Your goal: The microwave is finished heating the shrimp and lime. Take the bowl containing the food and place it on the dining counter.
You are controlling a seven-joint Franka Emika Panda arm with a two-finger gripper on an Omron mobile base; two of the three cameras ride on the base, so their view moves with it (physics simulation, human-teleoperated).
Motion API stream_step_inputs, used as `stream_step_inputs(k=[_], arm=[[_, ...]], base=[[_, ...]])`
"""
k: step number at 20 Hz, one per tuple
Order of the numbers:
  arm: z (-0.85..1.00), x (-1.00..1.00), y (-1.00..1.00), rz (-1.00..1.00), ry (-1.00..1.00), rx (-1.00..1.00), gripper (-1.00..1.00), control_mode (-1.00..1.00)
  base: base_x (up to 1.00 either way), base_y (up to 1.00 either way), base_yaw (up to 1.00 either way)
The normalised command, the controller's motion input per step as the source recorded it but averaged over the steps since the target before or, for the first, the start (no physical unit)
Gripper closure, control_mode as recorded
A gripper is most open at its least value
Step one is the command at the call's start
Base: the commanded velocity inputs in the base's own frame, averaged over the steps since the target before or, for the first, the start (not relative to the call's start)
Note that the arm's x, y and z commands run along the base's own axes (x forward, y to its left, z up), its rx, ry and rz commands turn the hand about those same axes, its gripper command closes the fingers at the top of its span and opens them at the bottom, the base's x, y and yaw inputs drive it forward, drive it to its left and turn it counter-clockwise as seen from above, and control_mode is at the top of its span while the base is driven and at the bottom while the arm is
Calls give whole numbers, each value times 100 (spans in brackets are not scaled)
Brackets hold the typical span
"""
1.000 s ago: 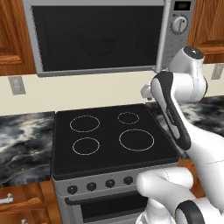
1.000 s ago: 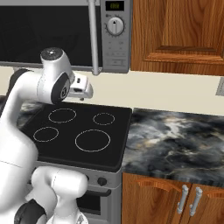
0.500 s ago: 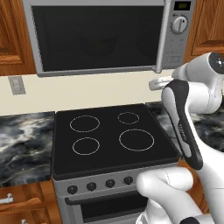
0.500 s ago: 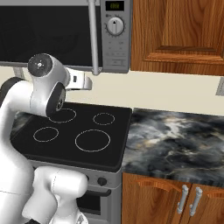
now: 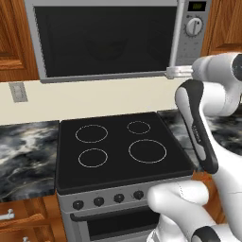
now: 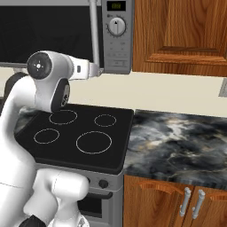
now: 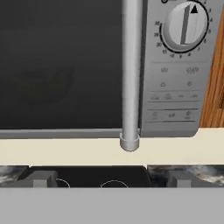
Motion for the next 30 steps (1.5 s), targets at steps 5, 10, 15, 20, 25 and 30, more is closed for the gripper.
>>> stream_step_inputs(k=[5,10,15,20,25,30], arm=[[34,56,-23,-7,-16,0,-100,-100],[5,88,0,-1,-2,0,-100,-100],[0,82,0,0,0,0,-100,-100],[0,81,0,0,0,0,-100,-100],[0,74,-2,0,0,0,-100,-100],[0,51,-8,0,2,0,-100,-100]], base=[[0,0,0],[0,0,0],[0,0,0],[0,0,0],[0,0,0],[0,0,0]])
